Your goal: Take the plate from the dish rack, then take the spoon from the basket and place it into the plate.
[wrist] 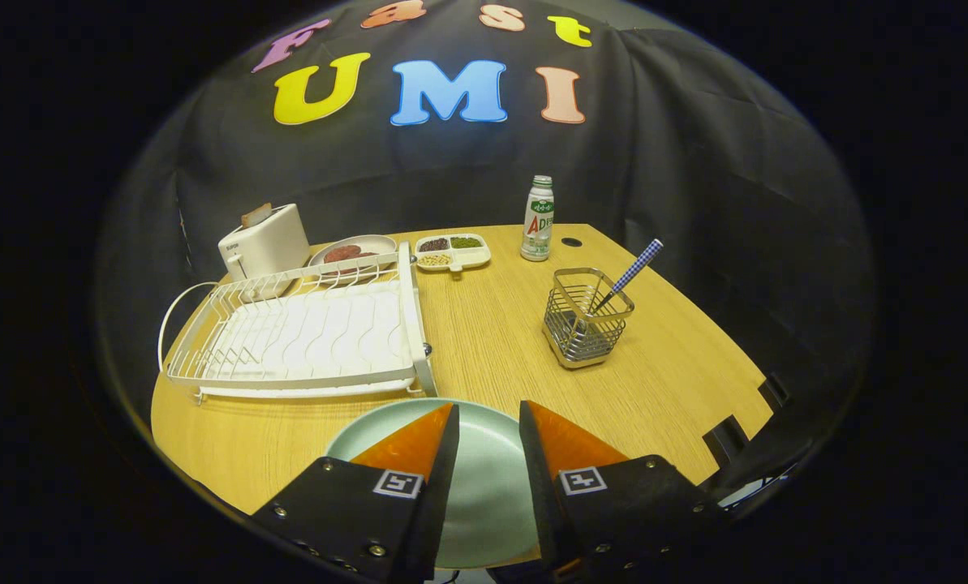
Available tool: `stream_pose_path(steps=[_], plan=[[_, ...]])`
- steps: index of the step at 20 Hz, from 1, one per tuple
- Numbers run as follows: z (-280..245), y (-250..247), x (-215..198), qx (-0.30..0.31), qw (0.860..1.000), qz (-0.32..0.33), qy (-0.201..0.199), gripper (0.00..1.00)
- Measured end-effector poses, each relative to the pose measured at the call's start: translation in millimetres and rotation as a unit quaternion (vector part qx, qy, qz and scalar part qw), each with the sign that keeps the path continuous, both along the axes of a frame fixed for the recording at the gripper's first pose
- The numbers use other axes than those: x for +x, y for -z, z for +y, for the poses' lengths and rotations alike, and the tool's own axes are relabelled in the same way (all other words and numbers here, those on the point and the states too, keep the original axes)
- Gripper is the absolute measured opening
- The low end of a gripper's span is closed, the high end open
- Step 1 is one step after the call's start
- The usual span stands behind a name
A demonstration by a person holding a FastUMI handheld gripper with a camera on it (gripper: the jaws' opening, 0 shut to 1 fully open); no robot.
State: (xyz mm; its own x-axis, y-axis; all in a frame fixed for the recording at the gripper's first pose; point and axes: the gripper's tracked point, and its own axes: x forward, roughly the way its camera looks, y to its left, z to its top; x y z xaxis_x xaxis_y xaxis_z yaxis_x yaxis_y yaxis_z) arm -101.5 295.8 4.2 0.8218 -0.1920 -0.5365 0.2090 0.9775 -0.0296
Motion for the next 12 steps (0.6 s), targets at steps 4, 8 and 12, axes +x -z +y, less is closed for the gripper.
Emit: stream_pose_path(steps=[4,8,12], plan=[[2.8,-3.1,1.9,-0.006,1.0,-0.003,-0.007,0.47],[3.2,-13.0,5.4,-0.011,1.0,-0.015,-0.008,0.47],[4.0,-15.5,8.2,-0.011,1.0,-0.019,-0.011,0.47]])
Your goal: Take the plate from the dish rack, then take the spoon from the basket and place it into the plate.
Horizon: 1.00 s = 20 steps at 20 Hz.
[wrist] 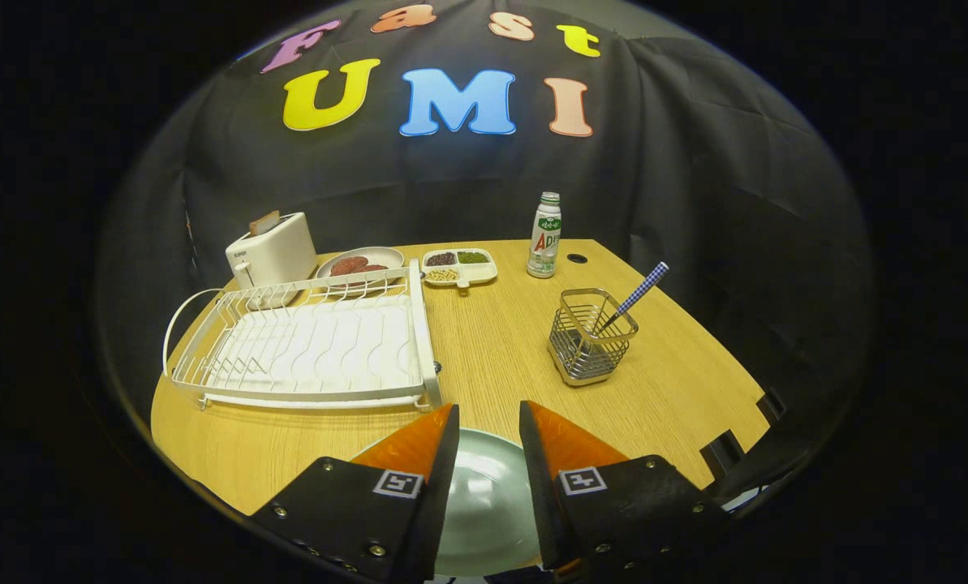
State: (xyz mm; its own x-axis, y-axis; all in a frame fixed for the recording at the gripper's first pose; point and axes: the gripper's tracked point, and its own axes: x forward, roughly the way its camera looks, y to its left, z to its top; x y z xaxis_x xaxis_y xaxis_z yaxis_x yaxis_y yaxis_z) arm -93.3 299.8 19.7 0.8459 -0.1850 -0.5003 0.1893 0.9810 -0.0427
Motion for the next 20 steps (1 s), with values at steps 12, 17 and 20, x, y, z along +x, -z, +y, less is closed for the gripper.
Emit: stream_pose_path(steps=[12,17,20], plan=[[-67.5,-39.9,35.0,-0.008,0.997,-0.042,0.066,0.47],[-126.6,-51.2,58.0,-0.005,0.991,-0.053,0.125,0.47],[-156.6,-50.2,69.9,0.004,0.986,-0.053,0.157,0.47]])
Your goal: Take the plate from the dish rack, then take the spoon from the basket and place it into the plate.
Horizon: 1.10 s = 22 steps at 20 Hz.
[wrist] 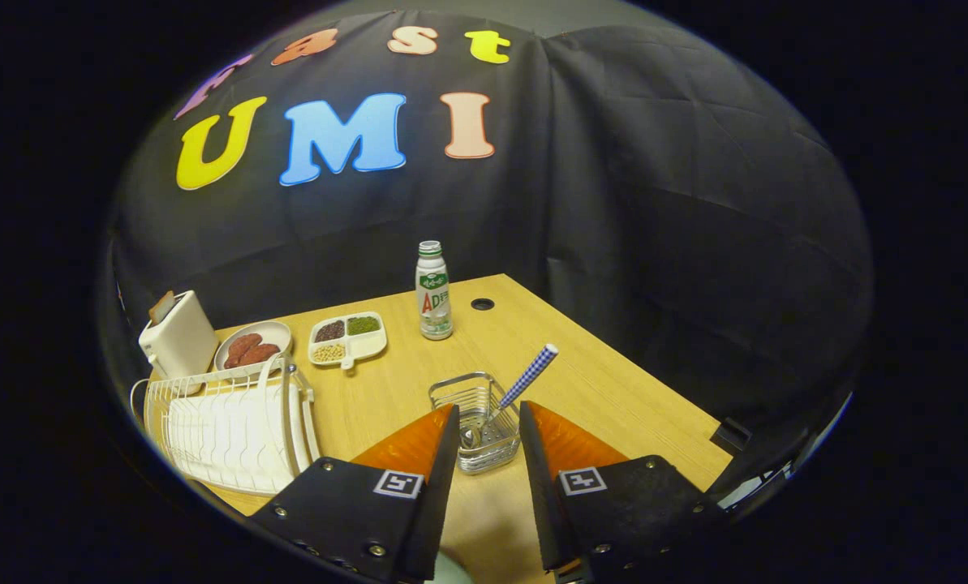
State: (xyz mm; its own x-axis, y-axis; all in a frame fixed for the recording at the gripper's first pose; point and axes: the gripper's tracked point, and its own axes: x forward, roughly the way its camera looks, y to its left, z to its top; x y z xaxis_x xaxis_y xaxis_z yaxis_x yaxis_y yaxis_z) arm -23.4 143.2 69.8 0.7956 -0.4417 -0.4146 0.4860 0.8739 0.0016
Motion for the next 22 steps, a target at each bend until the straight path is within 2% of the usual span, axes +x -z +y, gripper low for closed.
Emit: stream_pose_path(steps=[6,15,16,17,18,19,21,22], plan=[[-41.2,15.2,23.5,0.026,0.999,0.012,0.038,0.47],[-57.8,39.9,64.2,0.079,0.996,0.017,0.048,0.47],[-56.6,37.1,65.7,0.084,0.995,0.014,0.047,0.4],[-59.3,39.7,72.1,0.086,0.995,0.011,0.046,0.37],[-59.4,40.0,73.9,0.085,0.995,0.012,0.047,0.25],[-57.4,39.4,76.4,0.088,0.995,0.011,0.044,0.25],[-56.9,42.1,78.9,0.08,0.995,0.021,0.048,0.13],[-53.1,38.4,84.7,0.085,0.996,0.013,0.037,0.13]])
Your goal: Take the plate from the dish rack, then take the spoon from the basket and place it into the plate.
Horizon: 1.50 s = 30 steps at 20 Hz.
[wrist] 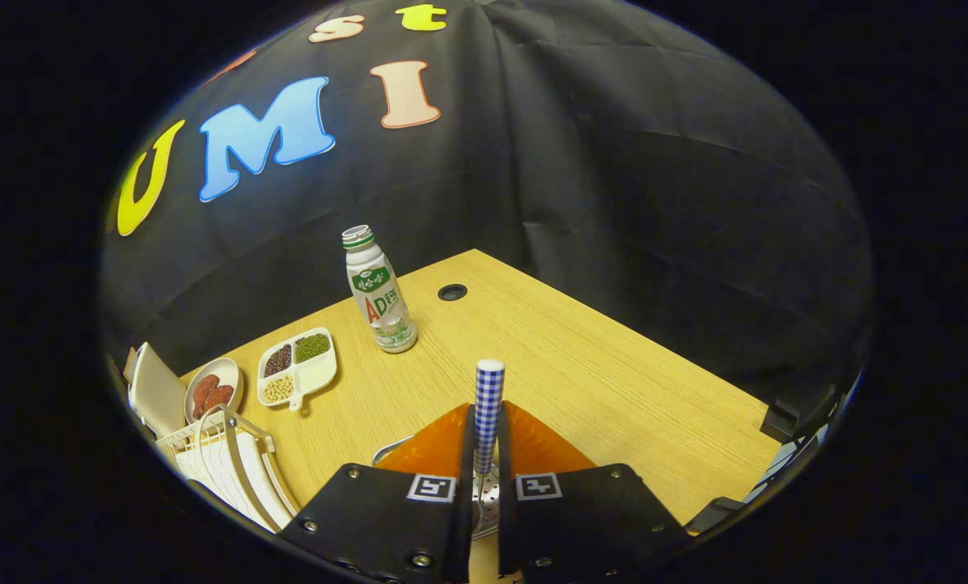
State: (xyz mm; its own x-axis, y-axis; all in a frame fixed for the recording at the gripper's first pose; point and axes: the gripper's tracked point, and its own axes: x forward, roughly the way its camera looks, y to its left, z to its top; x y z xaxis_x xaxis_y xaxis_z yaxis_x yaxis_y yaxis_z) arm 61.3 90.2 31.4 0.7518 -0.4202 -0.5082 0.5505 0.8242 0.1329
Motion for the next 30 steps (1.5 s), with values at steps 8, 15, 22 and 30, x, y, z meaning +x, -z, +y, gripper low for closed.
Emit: stream_pose_path(steps=[8,15,22,30], plan=[[-2.6,-18.0,-0.6,-0.019,1.0,-0.016,0.001,0.0],[1.7,-73.6,-22.8,-0.083,0.996,-0.043,0.009,0.0],[33.7,-126.2,-44.6,-0.163,0.985,-0.054,-0.017,0.0],[112.7,-127.3,-78.2,-0.185,0.978,-0.057,-0.081,0.0]])
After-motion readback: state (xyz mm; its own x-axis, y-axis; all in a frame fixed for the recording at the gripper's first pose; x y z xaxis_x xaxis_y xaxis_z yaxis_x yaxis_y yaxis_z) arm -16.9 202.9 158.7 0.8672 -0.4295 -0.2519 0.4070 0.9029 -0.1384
